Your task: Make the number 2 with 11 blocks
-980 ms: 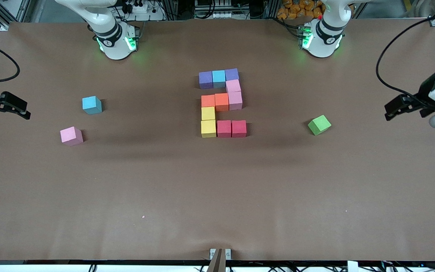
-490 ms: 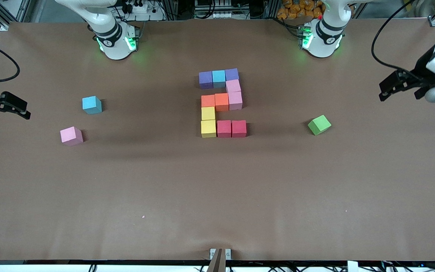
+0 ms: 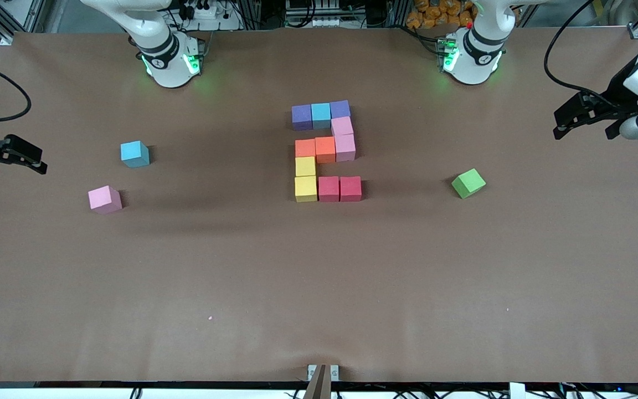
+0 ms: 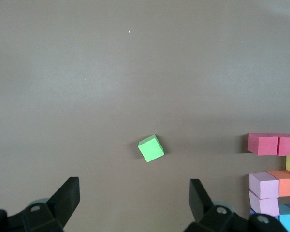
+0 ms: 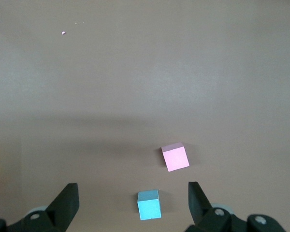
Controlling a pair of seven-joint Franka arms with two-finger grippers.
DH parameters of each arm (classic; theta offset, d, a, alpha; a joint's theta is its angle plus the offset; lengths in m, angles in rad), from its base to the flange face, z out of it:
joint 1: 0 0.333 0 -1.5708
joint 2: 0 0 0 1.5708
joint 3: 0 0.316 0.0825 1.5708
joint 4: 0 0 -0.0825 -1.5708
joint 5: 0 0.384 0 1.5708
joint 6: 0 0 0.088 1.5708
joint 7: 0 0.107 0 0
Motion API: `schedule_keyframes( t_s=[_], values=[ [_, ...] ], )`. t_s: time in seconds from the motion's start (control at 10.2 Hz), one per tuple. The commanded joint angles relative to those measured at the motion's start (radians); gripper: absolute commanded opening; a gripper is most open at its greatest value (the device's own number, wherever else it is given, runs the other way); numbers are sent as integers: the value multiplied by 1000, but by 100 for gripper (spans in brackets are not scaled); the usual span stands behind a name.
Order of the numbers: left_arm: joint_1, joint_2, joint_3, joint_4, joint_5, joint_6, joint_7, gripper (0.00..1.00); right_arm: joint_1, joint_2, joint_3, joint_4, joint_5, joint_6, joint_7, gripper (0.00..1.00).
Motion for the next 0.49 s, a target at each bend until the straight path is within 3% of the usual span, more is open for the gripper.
schedule_keyframes(
  t_s=[0.0,0.39],
  values=[
    [-15,-9,23,-2,-26,-16,25,100,-2,-27,0,-28,-9,-3,-8,100],
    [-20,-5,23,-2,-20,-16,25,100,-2,-27,0,-28,-9,-3,-10,100]
  ],
)
